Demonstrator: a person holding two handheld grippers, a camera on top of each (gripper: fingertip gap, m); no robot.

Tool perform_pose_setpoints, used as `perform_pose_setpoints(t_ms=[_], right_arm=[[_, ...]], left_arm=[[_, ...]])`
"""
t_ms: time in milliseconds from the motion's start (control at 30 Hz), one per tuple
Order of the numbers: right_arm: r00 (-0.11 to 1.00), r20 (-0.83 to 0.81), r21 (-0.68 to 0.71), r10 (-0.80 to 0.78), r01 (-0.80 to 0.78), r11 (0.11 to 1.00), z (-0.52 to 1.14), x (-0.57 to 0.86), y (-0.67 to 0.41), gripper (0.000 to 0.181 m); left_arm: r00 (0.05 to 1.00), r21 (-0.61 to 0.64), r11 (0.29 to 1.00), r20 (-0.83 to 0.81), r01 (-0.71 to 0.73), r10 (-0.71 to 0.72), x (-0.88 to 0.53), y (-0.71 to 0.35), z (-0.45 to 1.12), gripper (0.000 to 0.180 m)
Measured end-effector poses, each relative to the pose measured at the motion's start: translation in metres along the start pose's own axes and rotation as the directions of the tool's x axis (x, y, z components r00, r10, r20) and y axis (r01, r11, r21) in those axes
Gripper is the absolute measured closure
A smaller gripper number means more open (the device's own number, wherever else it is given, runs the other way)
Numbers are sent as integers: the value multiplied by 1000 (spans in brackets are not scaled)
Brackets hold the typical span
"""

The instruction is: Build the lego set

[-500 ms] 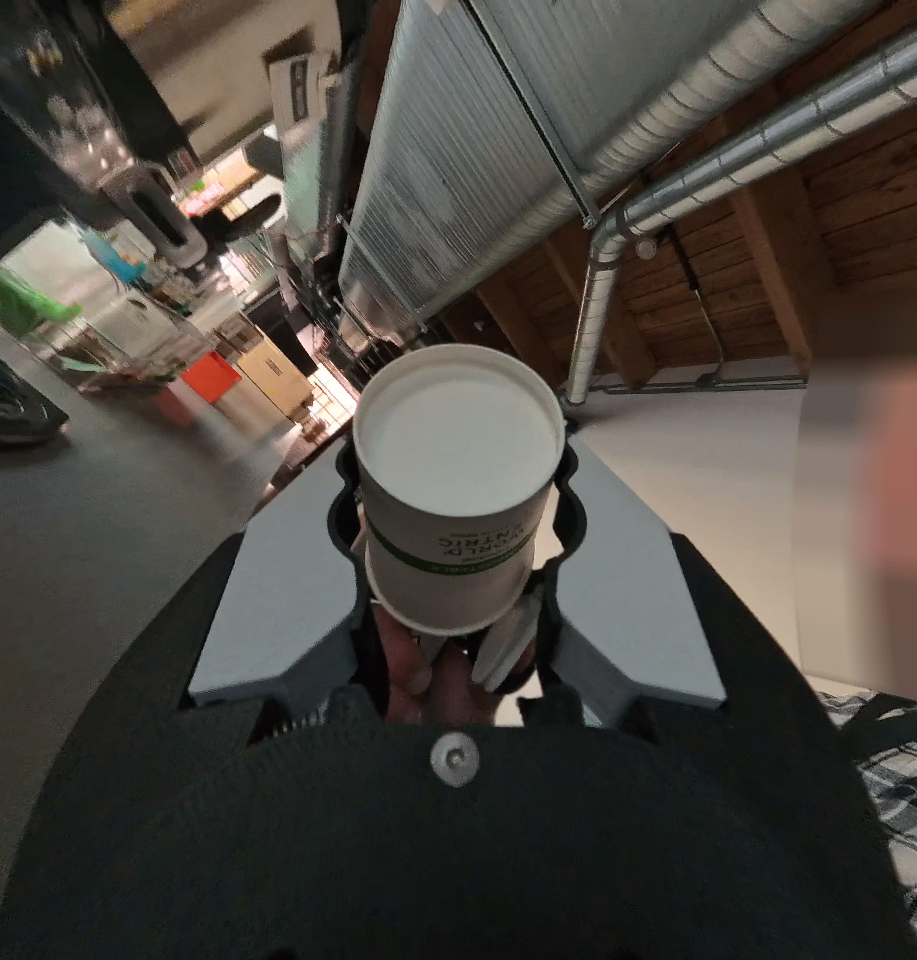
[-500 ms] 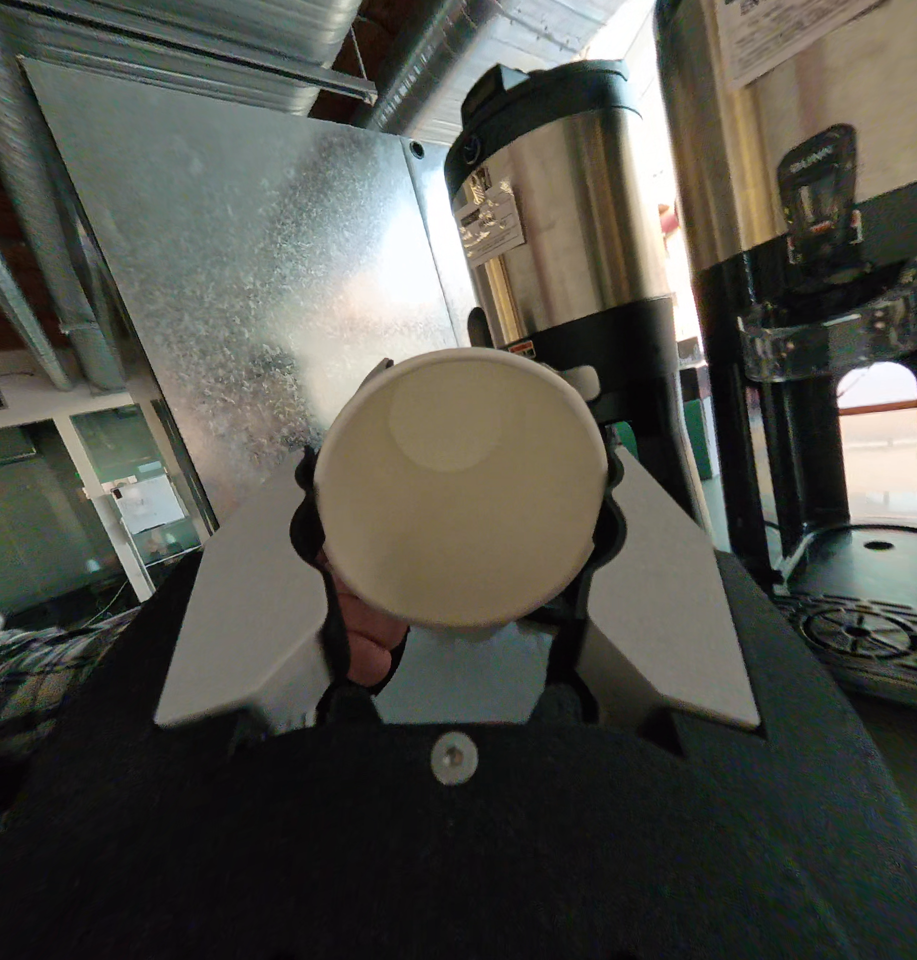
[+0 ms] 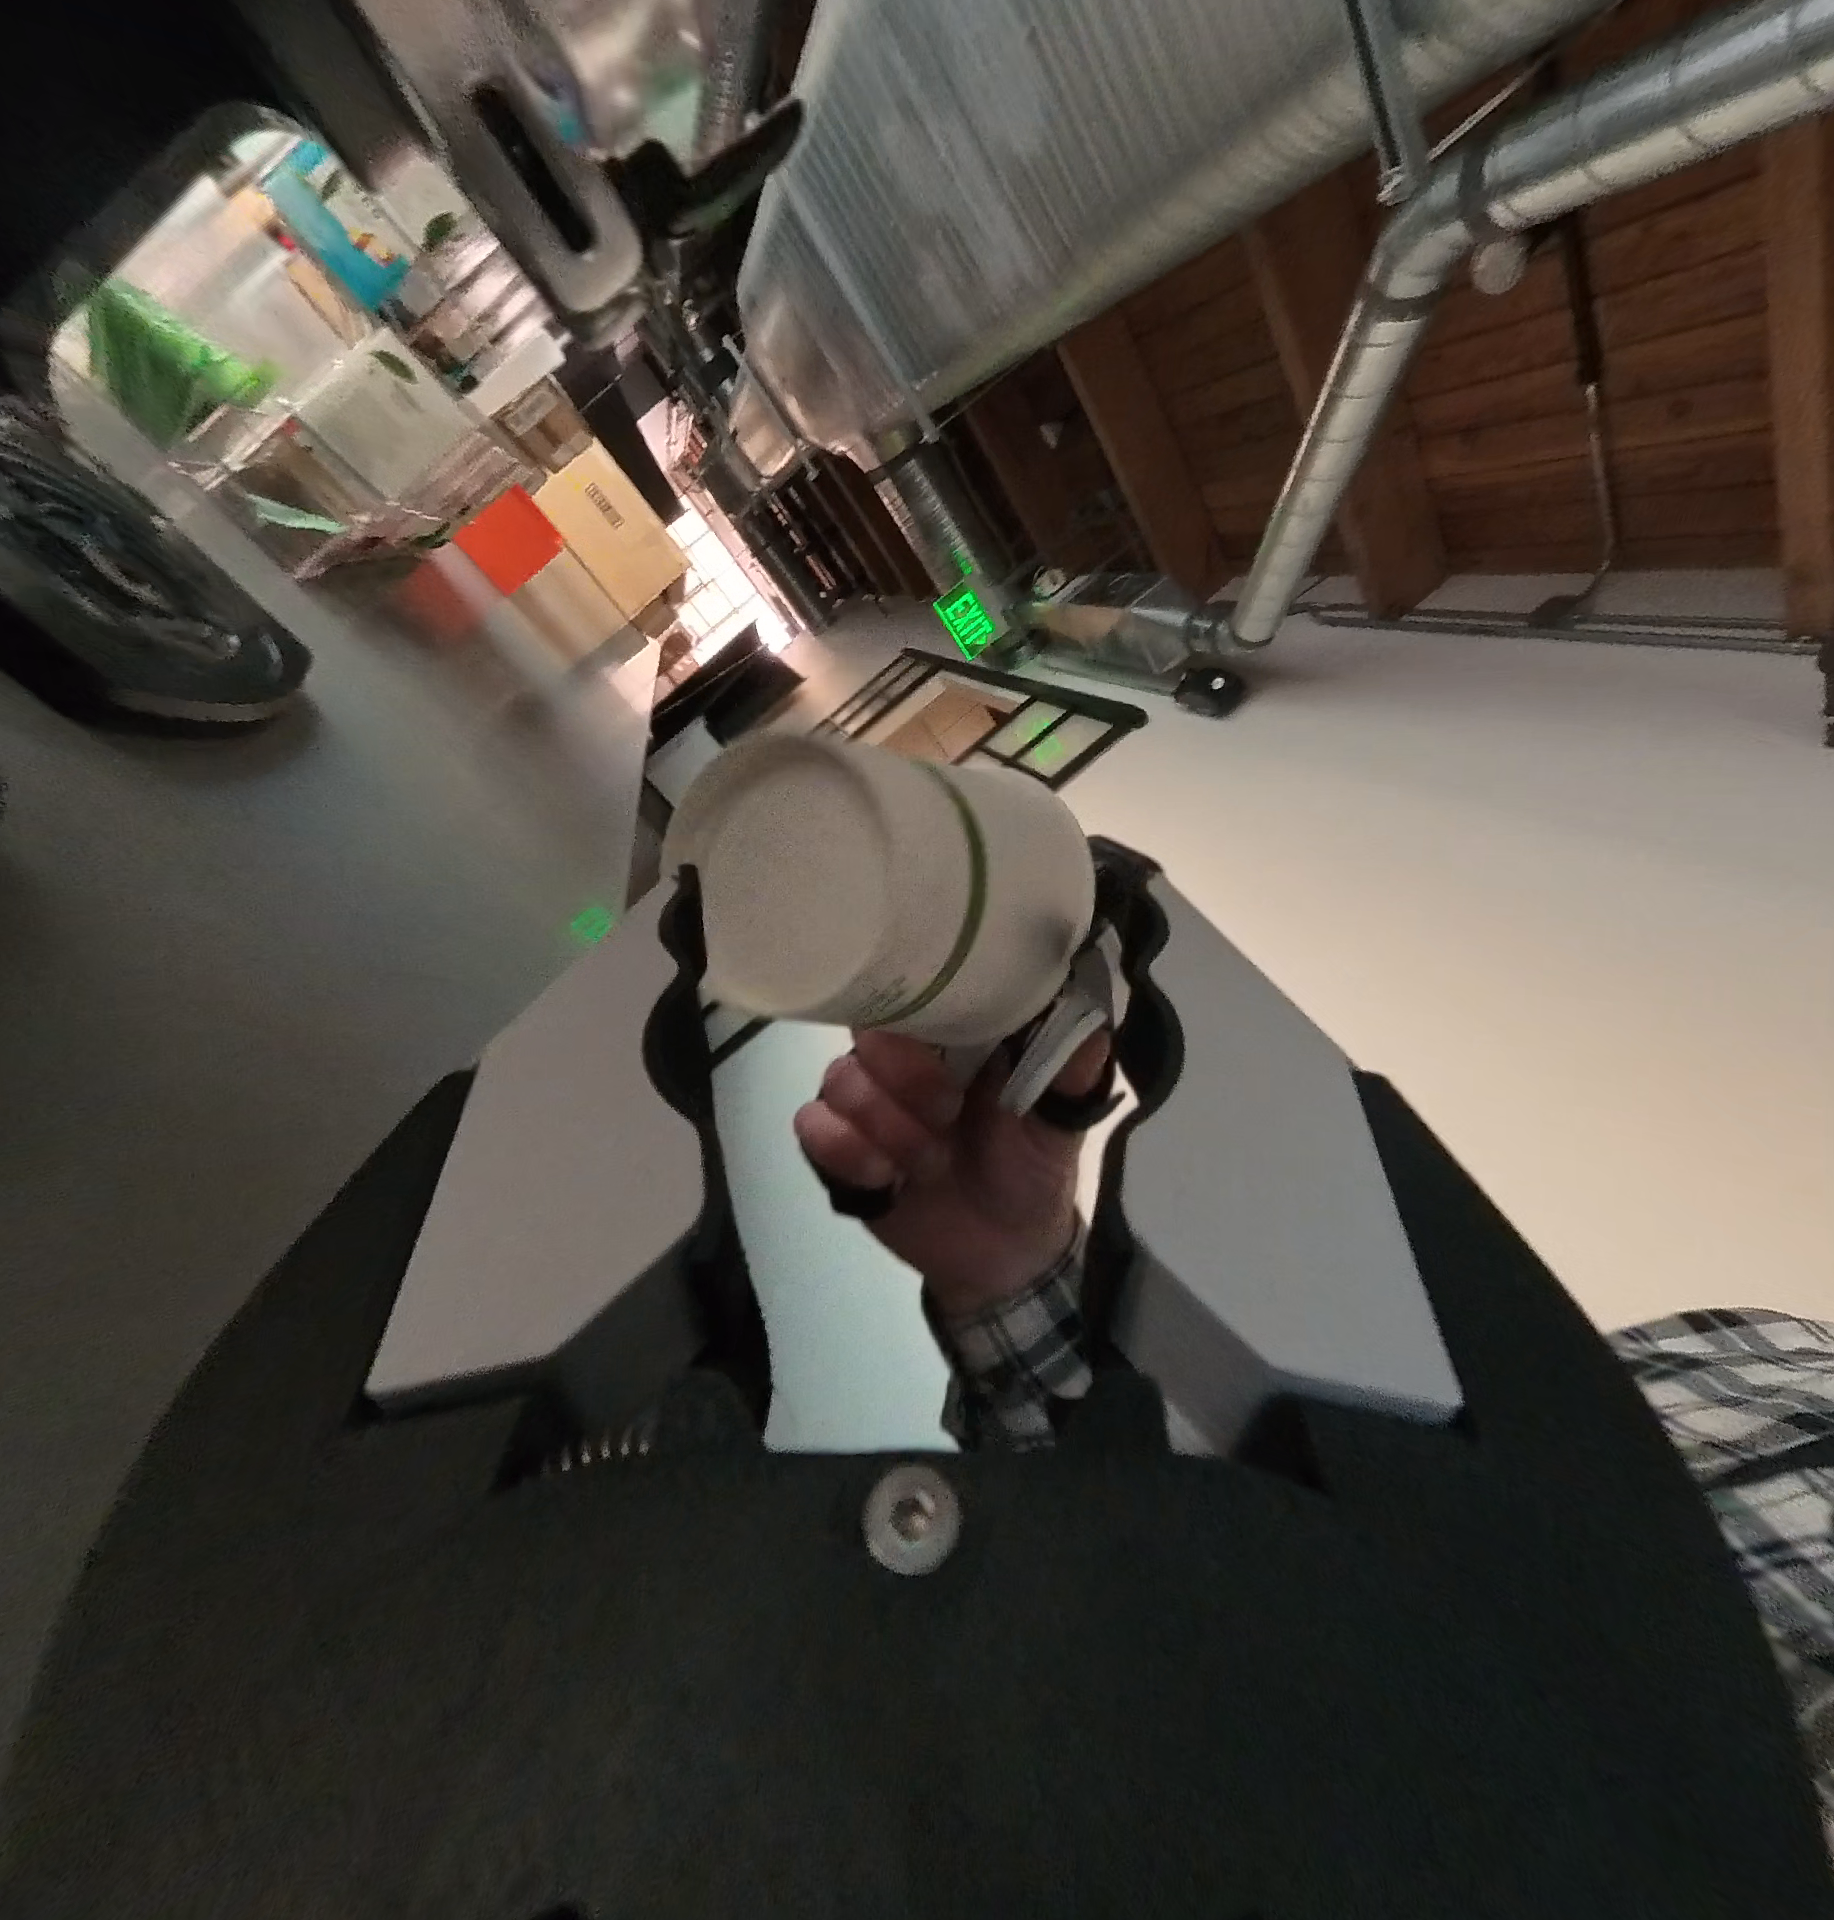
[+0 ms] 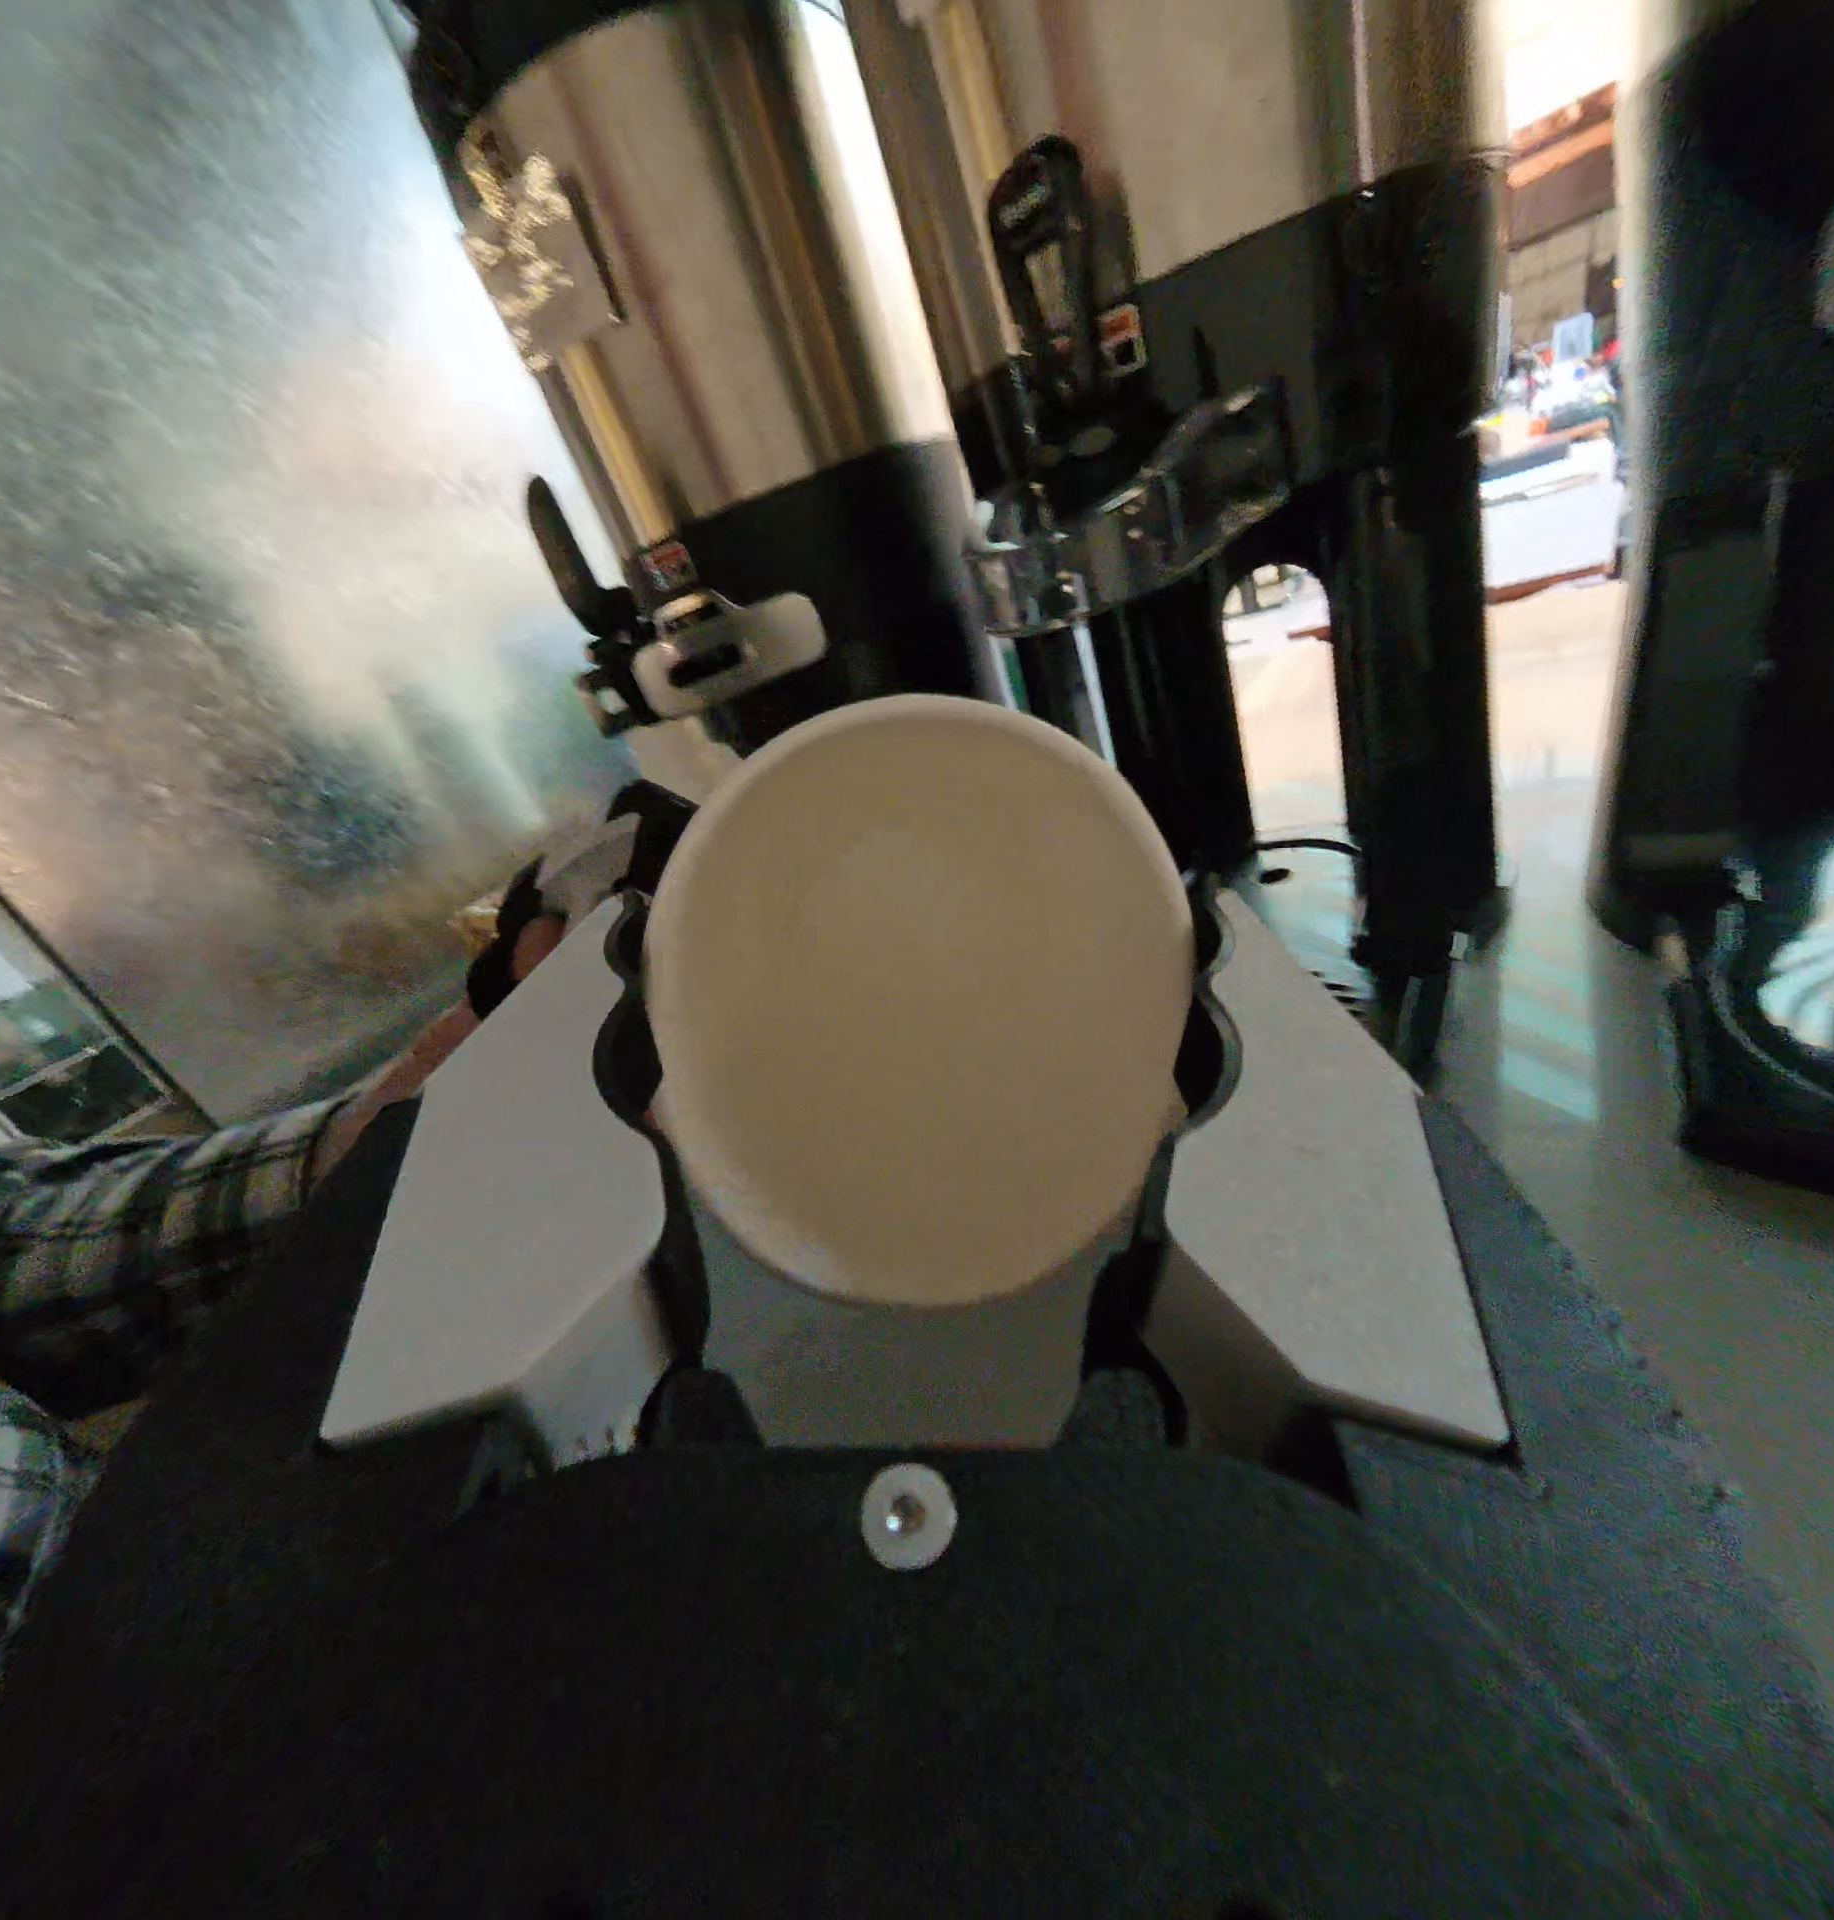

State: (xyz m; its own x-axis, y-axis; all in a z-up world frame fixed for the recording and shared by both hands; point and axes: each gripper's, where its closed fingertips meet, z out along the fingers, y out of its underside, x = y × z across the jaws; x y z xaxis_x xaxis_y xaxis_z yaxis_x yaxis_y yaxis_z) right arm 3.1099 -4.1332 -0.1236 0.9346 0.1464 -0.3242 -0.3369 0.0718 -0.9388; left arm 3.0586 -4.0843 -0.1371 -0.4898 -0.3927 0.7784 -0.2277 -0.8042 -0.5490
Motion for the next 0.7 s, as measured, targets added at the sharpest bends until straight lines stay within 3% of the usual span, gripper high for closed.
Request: perform_pose_setpoints(t_ms=[167, 333, 533, 700], right_arm=[[997, -71, -188, -40, 26, 982, -1, 44, 5, 81], [992, -77, -439, -100, 56, 897, 9, 72, 35, 81], [970, 9, -673, -242, 185, 716, 22, 84, 63, 81], [940, 123, -780, -318, 290, 555, 29, 101, 79, 80]], left_arm=[[996, -99, 994, 76, -44, 52, -30, 0, -4, 101], [980, -249, 959, 108, -135, 166, -53, 17, -2, 98], [902, -460, 841, 167, -286, 398, -87, 46, 6, 81], [816, -565, 745, 203, -353, 541, -113, 60, 19, 81]])
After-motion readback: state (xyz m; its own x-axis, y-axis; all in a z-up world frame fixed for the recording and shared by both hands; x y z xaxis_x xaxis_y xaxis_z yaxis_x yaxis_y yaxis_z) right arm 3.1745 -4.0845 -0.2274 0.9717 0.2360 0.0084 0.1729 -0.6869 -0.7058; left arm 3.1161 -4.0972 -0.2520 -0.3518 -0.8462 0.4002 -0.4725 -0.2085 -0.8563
